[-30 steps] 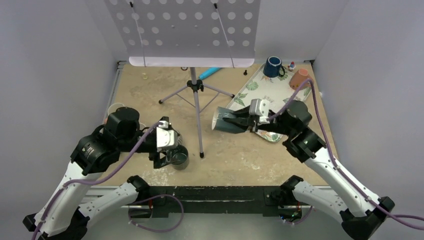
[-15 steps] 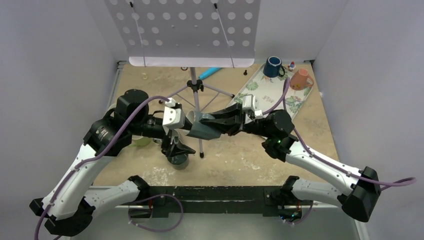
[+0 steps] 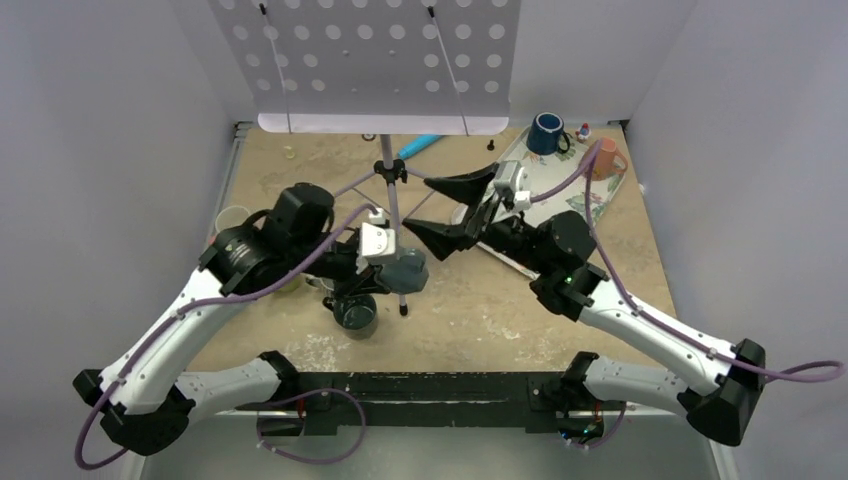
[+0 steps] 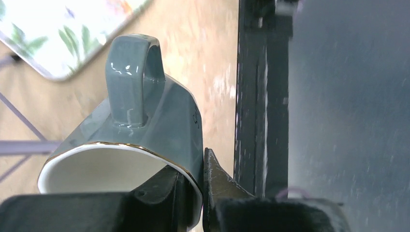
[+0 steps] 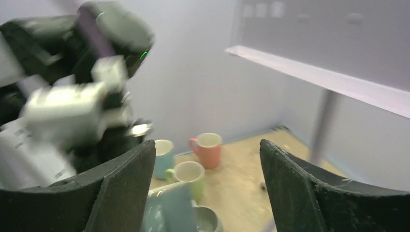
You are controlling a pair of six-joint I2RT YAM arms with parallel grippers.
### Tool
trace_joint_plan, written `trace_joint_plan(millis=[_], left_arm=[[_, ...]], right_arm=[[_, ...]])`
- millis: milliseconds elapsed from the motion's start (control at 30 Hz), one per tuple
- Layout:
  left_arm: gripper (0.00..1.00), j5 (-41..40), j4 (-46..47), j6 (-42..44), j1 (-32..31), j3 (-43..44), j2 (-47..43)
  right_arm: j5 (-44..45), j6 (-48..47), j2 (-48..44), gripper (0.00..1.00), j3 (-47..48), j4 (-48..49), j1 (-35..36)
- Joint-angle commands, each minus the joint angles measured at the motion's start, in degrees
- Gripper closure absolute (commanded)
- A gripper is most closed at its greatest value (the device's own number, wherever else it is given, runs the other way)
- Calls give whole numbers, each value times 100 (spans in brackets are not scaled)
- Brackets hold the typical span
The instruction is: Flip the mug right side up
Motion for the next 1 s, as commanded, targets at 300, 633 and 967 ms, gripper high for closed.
trace_joint_plan(millis=[300,633,967], left_arm=[[100,-2626,-2868,1841,201,-144,-328],[100,-2951,-3585,3214,2953,-1517,-319],[100,-2778,-1847,3593,3708,-2926,144]], right_arm=[[2558,185,-845,17,-411,-2424,-1518],[2817,151,-816,16,-499,-2609,-1878],[2561,207,-790,16,-645,-2467,-2244]])
